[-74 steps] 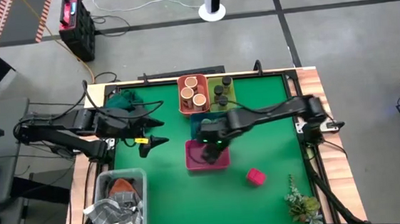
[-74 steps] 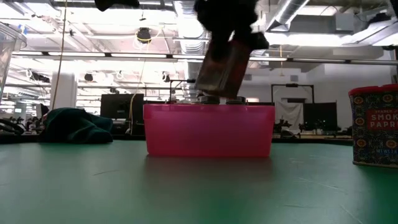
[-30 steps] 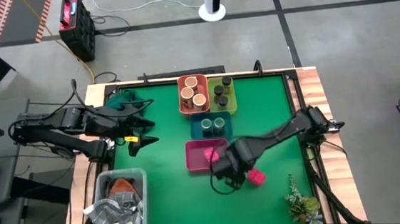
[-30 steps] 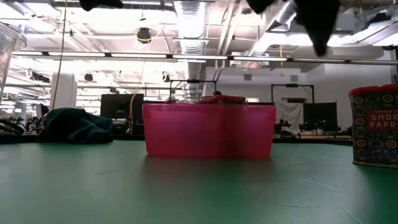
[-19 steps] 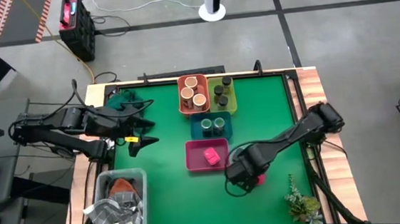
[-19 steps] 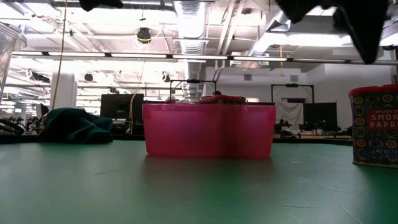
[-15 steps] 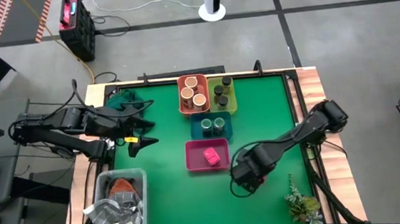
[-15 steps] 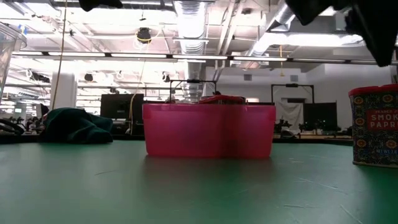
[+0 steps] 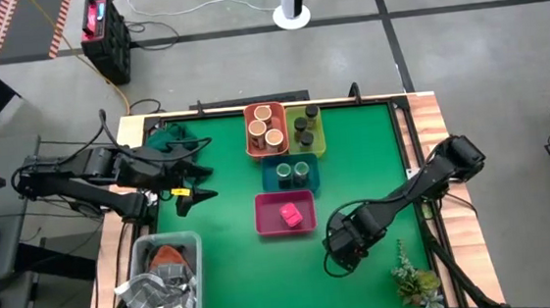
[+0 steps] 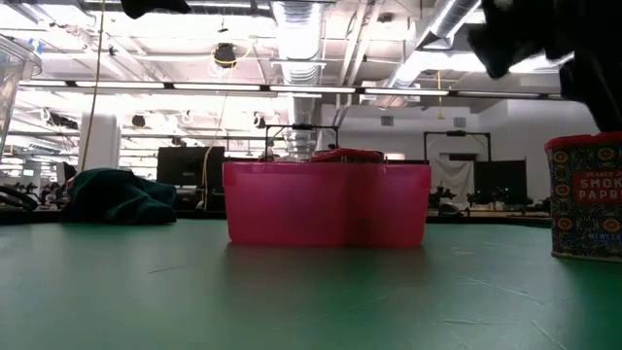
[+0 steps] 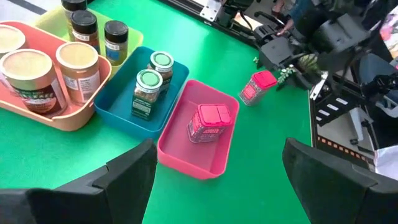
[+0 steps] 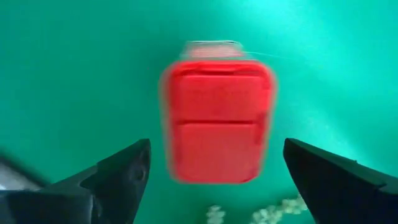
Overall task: Sort spices by type
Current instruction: Put the red seasoning can into the red bin
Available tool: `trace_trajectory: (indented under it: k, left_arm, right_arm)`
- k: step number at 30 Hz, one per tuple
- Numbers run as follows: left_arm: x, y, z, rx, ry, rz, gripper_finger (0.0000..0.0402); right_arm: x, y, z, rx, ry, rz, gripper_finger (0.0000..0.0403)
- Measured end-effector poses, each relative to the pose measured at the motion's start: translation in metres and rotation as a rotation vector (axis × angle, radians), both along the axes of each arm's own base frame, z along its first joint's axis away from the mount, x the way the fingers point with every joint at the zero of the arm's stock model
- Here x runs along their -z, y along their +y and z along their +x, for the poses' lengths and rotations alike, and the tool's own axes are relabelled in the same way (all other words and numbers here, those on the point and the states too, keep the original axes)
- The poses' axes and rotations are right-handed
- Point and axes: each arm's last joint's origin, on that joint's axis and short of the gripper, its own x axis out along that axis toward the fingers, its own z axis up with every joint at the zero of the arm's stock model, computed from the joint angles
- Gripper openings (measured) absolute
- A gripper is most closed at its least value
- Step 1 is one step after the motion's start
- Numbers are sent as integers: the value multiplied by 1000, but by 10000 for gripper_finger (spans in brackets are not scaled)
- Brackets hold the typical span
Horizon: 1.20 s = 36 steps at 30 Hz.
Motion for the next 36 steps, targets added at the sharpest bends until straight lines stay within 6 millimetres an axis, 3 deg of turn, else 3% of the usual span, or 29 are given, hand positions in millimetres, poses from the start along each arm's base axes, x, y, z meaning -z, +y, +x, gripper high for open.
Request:
trace_trajectory:
  k: [9, 18, 20, 24, 32, 36]
  left_arm:
    - [0, 0, 0, -3, 2, -2, 329]
    - [0, 0, 0, -14, 2, -3, 329]
    - [0, 1, 0, -21, 1, 1, 329]
    - [0, 1, 0, -24, 1, 1, 329]
    - [0, 2, 0, -62, -5, 7, 329]
    - [-1, 3, 0, -110, -19, -2, 329]
  right_arm:
    - [30, -2, 3, -25, -94, 27, 371]
    - [32, -7, 7, -1, -111, 35, 239]
    - [29, -10, 9, 16, -108, 35, 231]
    - [6, -22, 18, 43, -76, 21, 231]
    - [-73, -67, 43, 157, -171, -96, 231]
    - [-91, -88, 55, 232, -271, -115, 235]
